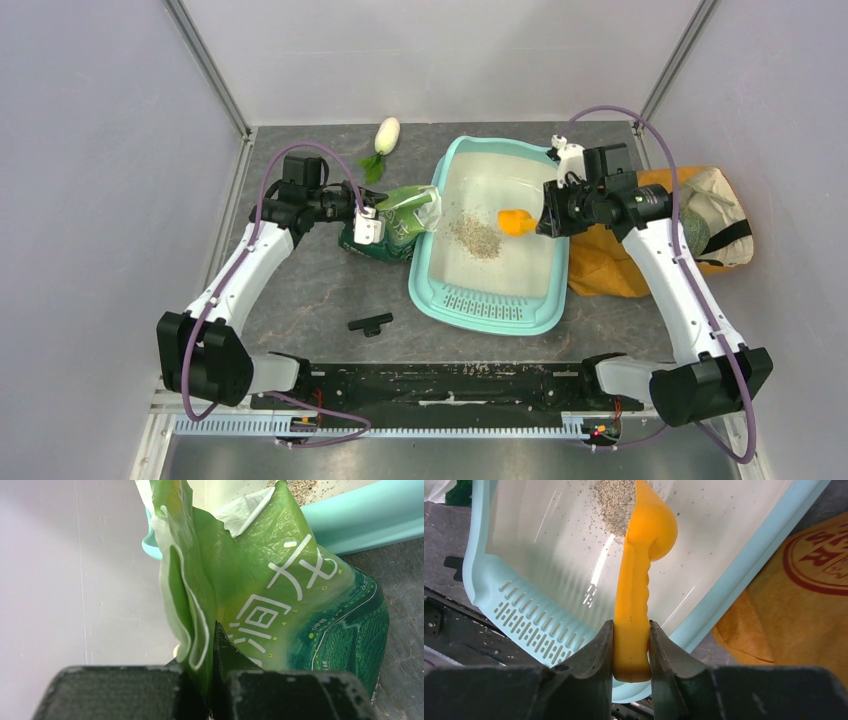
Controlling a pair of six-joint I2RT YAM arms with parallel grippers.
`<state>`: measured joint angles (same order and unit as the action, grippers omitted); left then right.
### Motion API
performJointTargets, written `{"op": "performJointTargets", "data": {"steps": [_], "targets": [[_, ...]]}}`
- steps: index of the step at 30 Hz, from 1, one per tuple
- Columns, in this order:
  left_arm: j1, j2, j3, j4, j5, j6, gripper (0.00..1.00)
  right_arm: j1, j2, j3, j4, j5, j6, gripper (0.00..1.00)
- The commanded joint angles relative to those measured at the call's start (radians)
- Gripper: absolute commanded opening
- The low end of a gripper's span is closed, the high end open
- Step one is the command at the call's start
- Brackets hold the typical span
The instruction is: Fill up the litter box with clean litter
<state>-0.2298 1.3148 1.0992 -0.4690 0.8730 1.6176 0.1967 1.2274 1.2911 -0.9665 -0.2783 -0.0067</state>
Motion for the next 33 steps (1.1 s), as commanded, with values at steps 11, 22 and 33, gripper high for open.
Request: {"op": "performJointTargets", "data": {"steps": [11, 22, 33], "targets": [[-0.021, -0.043, 0.030, 0.105, 0.095, 0.071, 0.02, 0.002, 0.032, 0.301, -0.072, -0.482, 0.055, 0.00], [-0.022, -0.055, 0.030, 0.104, 0.098, 0.070, 0.02, 0.006, 0.123, 0.326, 0.021, -0.525, 0.173, 0.00], [-0.022, -0.067, 0.028, 0.104, 0.104, 0.062, 0.02, 0.083, 0.300, 0.396, 0.107, -0.466, 0.302, 0.00]]}}
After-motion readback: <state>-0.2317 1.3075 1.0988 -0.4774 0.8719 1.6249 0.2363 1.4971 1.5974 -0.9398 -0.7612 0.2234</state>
